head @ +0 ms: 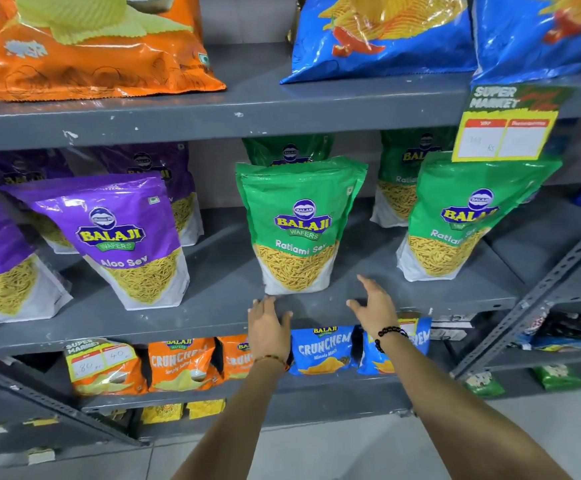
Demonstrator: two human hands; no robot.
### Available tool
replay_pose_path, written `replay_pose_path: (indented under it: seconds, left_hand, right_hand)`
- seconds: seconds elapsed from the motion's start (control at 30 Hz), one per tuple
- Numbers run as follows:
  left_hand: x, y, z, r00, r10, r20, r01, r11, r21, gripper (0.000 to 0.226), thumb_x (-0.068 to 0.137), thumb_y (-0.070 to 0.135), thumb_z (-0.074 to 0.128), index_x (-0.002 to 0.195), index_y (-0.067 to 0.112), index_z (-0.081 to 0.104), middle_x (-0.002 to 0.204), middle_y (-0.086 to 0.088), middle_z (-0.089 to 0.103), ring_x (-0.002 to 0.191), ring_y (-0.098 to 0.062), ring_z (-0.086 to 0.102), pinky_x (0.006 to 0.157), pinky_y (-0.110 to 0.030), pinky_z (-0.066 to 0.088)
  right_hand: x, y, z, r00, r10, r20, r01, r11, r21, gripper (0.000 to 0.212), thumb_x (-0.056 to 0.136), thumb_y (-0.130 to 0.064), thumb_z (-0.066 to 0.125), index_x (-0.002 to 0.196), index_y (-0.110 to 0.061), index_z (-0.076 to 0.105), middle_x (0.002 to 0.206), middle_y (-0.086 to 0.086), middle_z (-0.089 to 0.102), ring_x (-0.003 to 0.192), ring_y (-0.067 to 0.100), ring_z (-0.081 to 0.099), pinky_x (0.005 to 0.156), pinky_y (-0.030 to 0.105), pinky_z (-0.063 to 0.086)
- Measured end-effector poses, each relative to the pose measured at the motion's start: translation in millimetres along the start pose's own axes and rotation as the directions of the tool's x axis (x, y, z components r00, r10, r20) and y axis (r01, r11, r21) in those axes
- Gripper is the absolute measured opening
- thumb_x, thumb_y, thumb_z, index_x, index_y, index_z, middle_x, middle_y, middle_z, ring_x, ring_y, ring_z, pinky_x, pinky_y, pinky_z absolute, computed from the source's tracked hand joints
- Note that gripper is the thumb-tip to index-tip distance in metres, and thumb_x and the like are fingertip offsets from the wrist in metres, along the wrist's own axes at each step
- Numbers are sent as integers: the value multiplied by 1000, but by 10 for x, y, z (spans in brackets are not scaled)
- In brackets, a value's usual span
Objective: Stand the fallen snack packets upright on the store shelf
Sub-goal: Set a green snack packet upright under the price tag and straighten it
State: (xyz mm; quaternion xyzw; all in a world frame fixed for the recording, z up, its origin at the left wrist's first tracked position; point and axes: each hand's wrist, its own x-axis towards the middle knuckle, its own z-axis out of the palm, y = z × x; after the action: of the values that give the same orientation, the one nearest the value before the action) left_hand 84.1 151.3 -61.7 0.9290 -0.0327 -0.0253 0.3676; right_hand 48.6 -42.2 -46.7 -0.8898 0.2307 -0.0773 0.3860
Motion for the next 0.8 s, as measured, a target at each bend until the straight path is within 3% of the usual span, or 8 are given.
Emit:
replay_pose_path:
  seconds: [0.2,0.33,0.43,0.53,0.63,0.73,0.8]
  left_hand:
    - [-179,326,440,981,163,102,-171,982,83,47,91,31,52,133,11,46,147,-9,42,142,-28,25,120,-36,14]
    - [-223,799,772,942,225,250,-230,973,-7,53,91,32,51,138,12,39,149,-10,38,143,-25,23,118,-37,22]
    - [-120,1200,1048,935,162,316,-162,986,-27,61,88,36,56,141,15,35,151,-13,34,143,-30,22,113,-41,30]
    - [-17,1634,1252,930,141,339,-121,990,-79,75,81,35,66,144,16,29,151,-13,34,141,-31,27,114,-41,29]
    - [94,1923,1405,947,33,319,8,992,-126,89,73,34,74,145,15,25,150,-14,36,137,-32,34,113,-44,30]
    - [196,1954,1572,962,-60,268,91,990,-106,87,65,45,76,136,13,38,140,-14,50,130,-34,44,108,-51,34]
    - [204,1967,1637,970,-83,231,110,988,-109,79,66,47,75,130,11,45,134,-13,55,126,-34,46,112,-52,28]
  right_hand:
    - [-79,527,-430,968,109,-227,-114,993,-11,61,82,-15,65,135,1,40,142,25,42,137,37,30,112,47,28]
    - [66,842,-816,912,256,-321,-215,964,159,73,83,-16,65,143,0,25,151,21,29,141,34,25,114,47,27]
    - [286,1020,-1107,925,293,-240,-233,940,248,84,83,-20,66,147,-7,13,156,13,21,142,31,24,114,48,27]
    - [495,1127,-1350,970,218,-105,-176,934,312,91,80,-18,70,148,-10,9,156,9,21,142,28,24,112,43,26]
    - [663,1198,-1508,989,144,10,-138,924,358,96,76,-16,74,148,-12,12,155,5,25,142,24,24,112,37,26]
    - [758,1290,-1545,992,110,62,-124,937,327,97,70,-23,79,147,-18,20,152,3,33,140,24,30,113,43,30]
    - [795,1306,-1568,994,84,71,-103,941,323,94,70,-24,79,146,-18,24,150,3,38,138,24,34,111,43,33]
